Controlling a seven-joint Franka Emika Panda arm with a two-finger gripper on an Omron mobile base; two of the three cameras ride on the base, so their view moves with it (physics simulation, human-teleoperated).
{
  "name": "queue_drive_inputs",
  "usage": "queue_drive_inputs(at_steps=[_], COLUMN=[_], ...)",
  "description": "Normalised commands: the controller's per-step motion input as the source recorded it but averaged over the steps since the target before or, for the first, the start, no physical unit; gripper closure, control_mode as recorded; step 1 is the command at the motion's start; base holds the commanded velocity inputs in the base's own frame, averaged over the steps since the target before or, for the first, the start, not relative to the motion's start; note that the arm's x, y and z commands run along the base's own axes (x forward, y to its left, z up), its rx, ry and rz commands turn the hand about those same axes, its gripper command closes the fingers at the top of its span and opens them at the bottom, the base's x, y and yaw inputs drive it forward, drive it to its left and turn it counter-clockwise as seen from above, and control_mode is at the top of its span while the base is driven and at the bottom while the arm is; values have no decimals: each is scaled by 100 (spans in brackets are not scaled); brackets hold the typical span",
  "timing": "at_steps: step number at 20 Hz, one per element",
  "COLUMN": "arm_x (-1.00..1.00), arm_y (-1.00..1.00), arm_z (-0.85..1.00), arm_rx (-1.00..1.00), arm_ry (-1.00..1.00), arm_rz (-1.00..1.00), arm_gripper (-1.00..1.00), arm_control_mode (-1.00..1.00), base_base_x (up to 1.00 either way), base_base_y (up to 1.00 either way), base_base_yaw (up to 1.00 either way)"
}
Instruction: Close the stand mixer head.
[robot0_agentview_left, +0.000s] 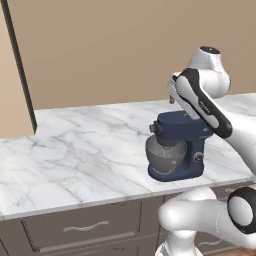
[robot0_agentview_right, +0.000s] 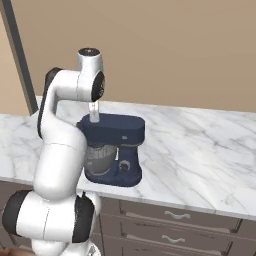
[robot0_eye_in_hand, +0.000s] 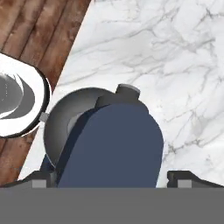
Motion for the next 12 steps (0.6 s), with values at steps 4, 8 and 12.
queue_drive_inputs(at_steps=[4,8,12], arm_x=[-51,-23,-1], arm_y=[21,27,11], arm_z=[24,28,9], arm_rx=[-14,-10,-5], arm_ry=[-25,-16,-4], arm_rz=[2,0,0], arm_gripper=[-100,-100,-100], arm_control_mode=[-100,-100,-100], base_base_x=[0,0,0], base_base_y=[0,0,0], base_base_yaw=[0,0,0])
